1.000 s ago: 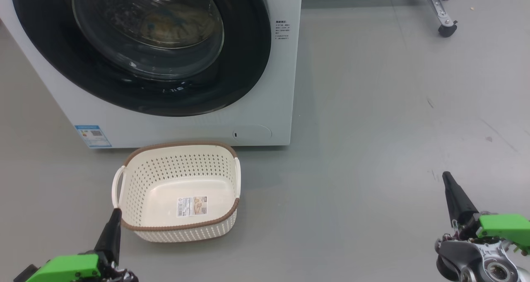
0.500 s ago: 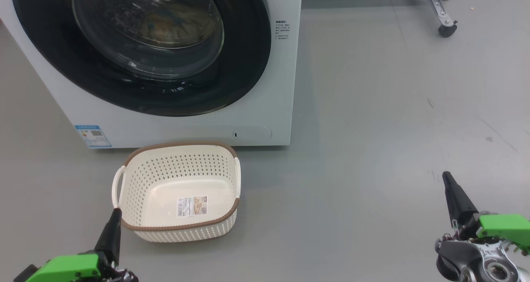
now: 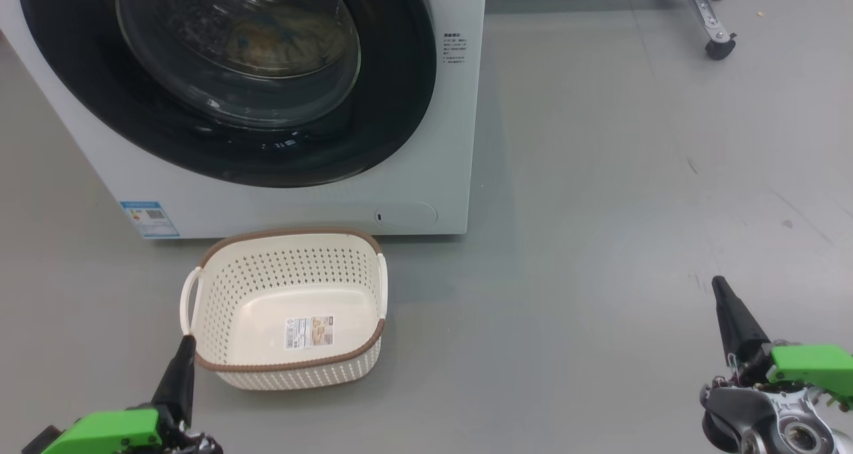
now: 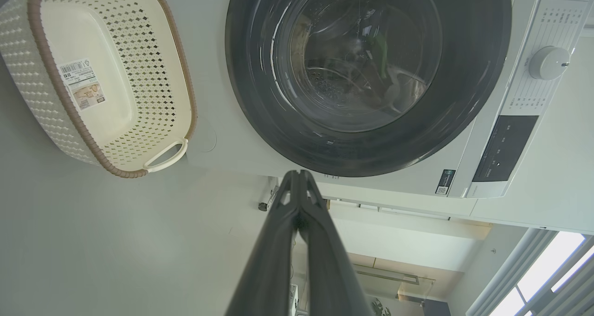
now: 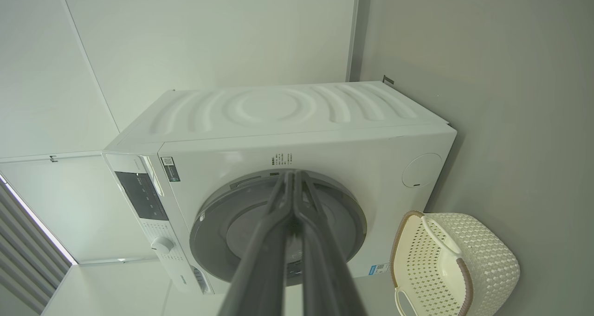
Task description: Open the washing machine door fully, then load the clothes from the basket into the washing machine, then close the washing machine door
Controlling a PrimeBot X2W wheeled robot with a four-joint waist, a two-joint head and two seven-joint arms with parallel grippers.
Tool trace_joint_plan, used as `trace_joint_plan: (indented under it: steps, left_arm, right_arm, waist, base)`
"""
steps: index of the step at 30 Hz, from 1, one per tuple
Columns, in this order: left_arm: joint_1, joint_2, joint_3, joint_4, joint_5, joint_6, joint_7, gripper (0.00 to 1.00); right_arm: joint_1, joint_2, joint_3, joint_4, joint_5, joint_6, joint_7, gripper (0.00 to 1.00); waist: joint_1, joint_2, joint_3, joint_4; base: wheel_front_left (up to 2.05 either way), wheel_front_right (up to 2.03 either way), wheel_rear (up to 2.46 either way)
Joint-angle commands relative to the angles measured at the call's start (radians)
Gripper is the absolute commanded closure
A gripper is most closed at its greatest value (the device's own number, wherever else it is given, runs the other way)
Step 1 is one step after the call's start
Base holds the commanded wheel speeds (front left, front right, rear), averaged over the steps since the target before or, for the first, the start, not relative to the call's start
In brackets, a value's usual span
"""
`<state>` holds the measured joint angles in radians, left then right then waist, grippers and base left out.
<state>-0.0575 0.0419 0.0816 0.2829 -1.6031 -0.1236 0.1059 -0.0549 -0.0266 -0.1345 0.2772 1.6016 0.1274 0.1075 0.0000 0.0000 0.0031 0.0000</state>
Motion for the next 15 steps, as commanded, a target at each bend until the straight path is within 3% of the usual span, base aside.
trace_joint_plan:
  steps: [1,15]
  left_arm:
    - [-0.051,0.008,0.033,-0.038,-0.005,-0.007,0.008,1.0]
    - [-0.051,0.008,0.033,-0.038,-0.005,-0.007,0.008,1.0]
  right_arm:
    - [-0.053,-0.024,0.021,-0.032,0.007,0.003,0.006,1.0]
    - [-0.053,-0.024,0.021,-0.032,0.007,0.003,0.006,1.0]
  waist:
    - [0.0,0.0,0.0,0.0]
    - [0.0,0.0,0.0,0.0]
  base:
    - [0.0,0.0,0.0]
    - [0.0,0.0,0.0]
